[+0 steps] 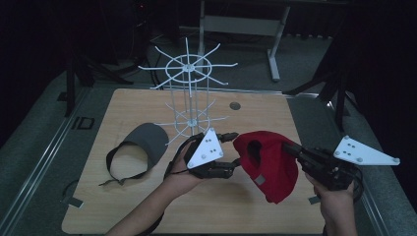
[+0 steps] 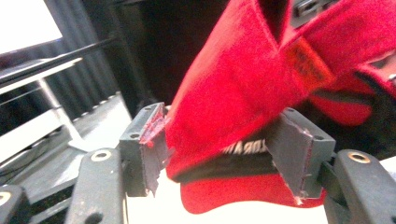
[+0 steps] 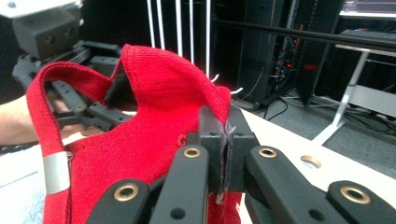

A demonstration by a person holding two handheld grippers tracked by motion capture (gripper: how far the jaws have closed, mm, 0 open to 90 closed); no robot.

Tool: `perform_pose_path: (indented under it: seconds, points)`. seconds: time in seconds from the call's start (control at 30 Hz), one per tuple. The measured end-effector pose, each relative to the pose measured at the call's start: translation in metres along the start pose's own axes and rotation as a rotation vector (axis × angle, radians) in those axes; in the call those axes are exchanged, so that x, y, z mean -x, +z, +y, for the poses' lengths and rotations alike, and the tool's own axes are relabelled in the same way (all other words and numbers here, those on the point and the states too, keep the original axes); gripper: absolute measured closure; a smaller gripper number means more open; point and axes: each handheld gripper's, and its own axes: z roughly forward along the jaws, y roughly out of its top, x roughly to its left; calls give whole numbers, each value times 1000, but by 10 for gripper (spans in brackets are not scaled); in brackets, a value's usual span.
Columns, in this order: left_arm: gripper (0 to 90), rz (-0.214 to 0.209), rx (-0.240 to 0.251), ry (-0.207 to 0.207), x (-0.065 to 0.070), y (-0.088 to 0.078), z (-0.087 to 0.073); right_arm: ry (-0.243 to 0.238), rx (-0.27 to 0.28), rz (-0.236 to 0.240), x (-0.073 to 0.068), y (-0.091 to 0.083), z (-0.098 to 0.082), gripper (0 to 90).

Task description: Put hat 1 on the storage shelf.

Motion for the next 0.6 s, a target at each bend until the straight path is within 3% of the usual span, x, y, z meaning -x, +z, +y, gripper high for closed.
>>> perform_pose_path:
  seconds: [0.07, 0.27, 0.6]
  points:
    - [416, 15, 8, -35, -3, -7, -4, 2, 2, -10, 1, -1, 1, 884]
    - [417, 49, 1, -51, -4, -22, -17, 26, 22, -44, 7, -3, 8, 883]
    - [414, 30, -48, -103, 1, -35, -56, 20, 51, -110, 20, 4, 33, 883]
